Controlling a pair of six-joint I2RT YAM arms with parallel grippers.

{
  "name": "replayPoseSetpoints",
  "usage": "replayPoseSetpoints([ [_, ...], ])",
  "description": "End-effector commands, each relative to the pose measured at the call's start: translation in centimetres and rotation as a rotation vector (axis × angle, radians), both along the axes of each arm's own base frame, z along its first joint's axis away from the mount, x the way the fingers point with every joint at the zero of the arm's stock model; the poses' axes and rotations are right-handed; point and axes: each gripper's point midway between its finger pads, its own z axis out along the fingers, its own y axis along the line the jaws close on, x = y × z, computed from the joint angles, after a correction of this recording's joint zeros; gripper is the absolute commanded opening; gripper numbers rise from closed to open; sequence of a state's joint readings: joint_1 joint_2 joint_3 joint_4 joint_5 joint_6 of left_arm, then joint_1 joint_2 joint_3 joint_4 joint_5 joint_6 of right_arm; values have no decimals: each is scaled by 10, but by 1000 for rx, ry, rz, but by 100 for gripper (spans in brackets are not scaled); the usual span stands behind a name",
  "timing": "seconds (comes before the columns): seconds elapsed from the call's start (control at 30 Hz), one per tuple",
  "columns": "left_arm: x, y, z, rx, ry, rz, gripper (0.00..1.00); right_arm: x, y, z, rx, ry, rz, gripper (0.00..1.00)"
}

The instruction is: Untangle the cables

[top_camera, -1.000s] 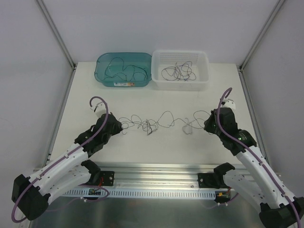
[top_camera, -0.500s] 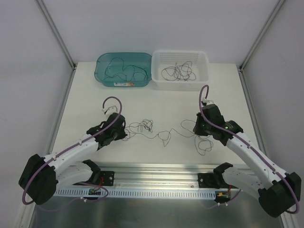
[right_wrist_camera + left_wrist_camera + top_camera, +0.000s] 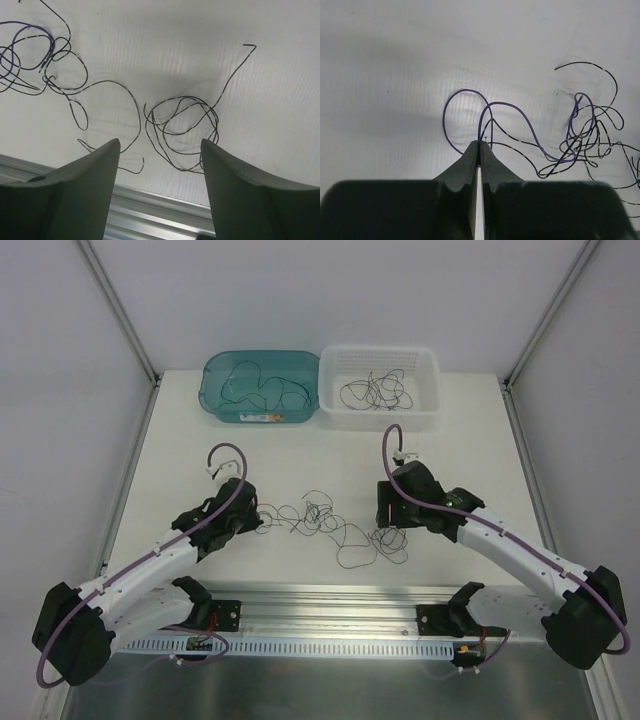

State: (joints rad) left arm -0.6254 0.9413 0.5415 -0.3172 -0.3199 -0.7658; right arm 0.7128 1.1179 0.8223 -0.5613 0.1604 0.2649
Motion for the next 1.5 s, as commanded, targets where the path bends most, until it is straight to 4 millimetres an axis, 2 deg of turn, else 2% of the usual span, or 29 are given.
replayPoseSetpoints([
  [0.0, 4, 18, 5, 65, -24, 41, 0, 0, -18, 7, -53, -34, -45, 69],
  [0.03, 4, 19, 6, 67, -25, 44, 0, -6, -23, -5, -75, -6, -51, 68],
  [0.13, 4, 24, 5, 91, -25, 54, 0, -13, -34, -22, -79, 35, -122, 64],
  [0.17, 4, 26, 5, 94, -25, 58, 0, -20, -41, -36, -91, 65, -144, 63],
  [0.27, 3, 32, 3, 105, -20, 75, 0, -25, -43, -49, -19, 91, -197, 60],
  [0.57, 1, 52, -4, 124, -3, 127, 0, -24, -45, -57, 68, 114, -242, 58],
  [0.6, 1, 53, -5, 121, -1, 129, 0, -27, -46, -65, 61, 135, -247, 58],
  [0.83, 0, 45, 0, 91, 1, 91, 2, -20, -36, -85, 51, 192, -253, 56],
  [0.97, 4, 37, 11, 70, -16, 52, 7, -22, -40, -91, 12, 222, -261, 49],
  [1.03, 4, 32, 15, 65, -10, 23, 13, -21, -44, -91, -16, 221, -267, 38],
  [1.07, 6, 29, 21, 55, -17, 10, 15, -21, -48, -91, -37, 222, -275, 28],
  [1.13, 5, 24, 24, 44, -8, -16, 23, -22, -52, -88, -60, 217, -272, 19],
  [1.17, 6, 22, 30, 36, -16, -25, 25, -21, -54, -83, -59, 197, -275, 11],
  [1.23, 4, 16, 36, 16, -17, -58, 33, -15, -60, -71, -83, 143, -269, 4],
  [1.27, 5, 14, 42, 6, -25, -66, 36, -16, -65, -65, -101, 132, -264, 2],
  [1.3, 4, 10, 46, -12, -29, -85, 43, -8, -65, -48, -86, 72, -260, 1],
  [1.37, 4, 4, 55, -40, -42, -110, 54, -5, -69, -29, -102, 21, -221, 1],
  [1.4, 4, 1, 58, -49, -45, -127, 59, 3, -67, -6, -71, -45, -220, 1],
  [1.43, 1, -7, 61, -78, -37, -161, 68, 4, -68, 5, -72, -77, -192, 1],
  [1.47, 2, -12, 69, -99, -45, -182, 71, 7, -64, 18, -48, -112, -173, 1],
])
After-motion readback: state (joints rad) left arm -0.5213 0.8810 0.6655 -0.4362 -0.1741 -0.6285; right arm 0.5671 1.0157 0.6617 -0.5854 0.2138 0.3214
